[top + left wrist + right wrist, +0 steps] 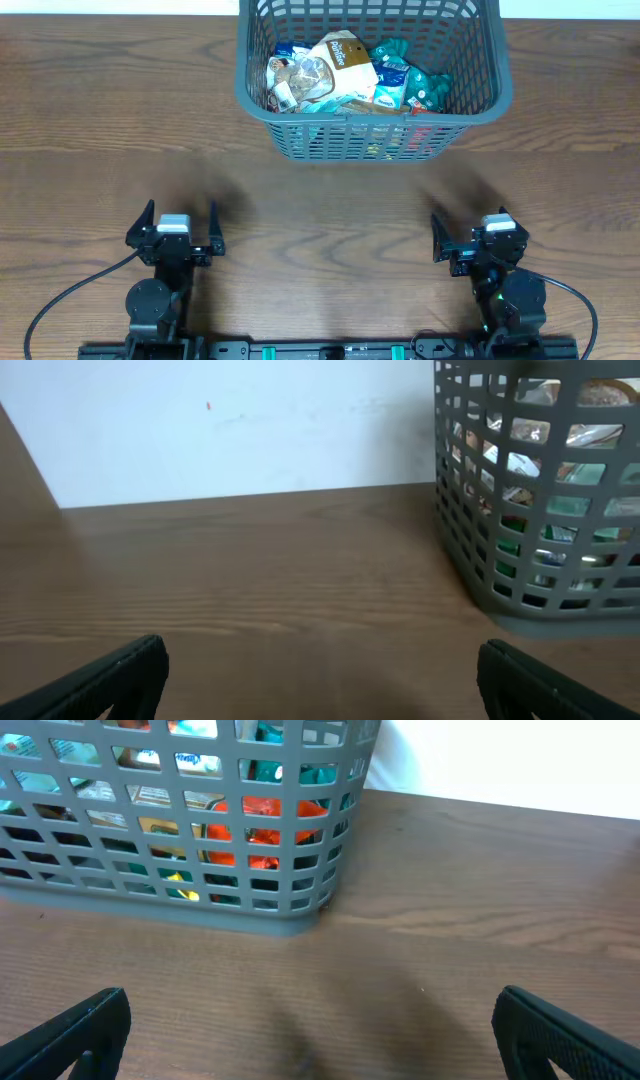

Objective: Pack container

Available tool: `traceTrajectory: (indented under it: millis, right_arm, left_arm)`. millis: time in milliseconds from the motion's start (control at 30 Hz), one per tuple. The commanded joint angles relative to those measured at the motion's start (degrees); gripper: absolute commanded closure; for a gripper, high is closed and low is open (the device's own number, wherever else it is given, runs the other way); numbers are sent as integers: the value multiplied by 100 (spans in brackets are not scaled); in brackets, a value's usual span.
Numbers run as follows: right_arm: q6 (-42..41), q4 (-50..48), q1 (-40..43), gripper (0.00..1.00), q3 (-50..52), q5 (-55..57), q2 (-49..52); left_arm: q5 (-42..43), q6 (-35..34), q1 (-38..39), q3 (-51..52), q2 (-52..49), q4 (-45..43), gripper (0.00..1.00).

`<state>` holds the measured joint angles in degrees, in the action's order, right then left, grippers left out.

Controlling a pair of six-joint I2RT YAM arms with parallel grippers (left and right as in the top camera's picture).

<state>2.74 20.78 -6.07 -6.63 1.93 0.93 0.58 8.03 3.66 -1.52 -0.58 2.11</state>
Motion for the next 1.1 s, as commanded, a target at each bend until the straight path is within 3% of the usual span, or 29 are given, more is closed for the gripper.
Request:
traceTrajectory:
  millis: [0,367,1067]
  right_arm:
    - [9,20,42,1,39,-44,-59]
    - [9,20,42,1,39,-44,-59]
    - [9,20,42,1,39,-44,-59]
  left_arm:
    - [33,125,28,129,46,195,1]
    - [28,-221,28,129,46,192,1]
    - [26,-216,28,129,35,192,1]
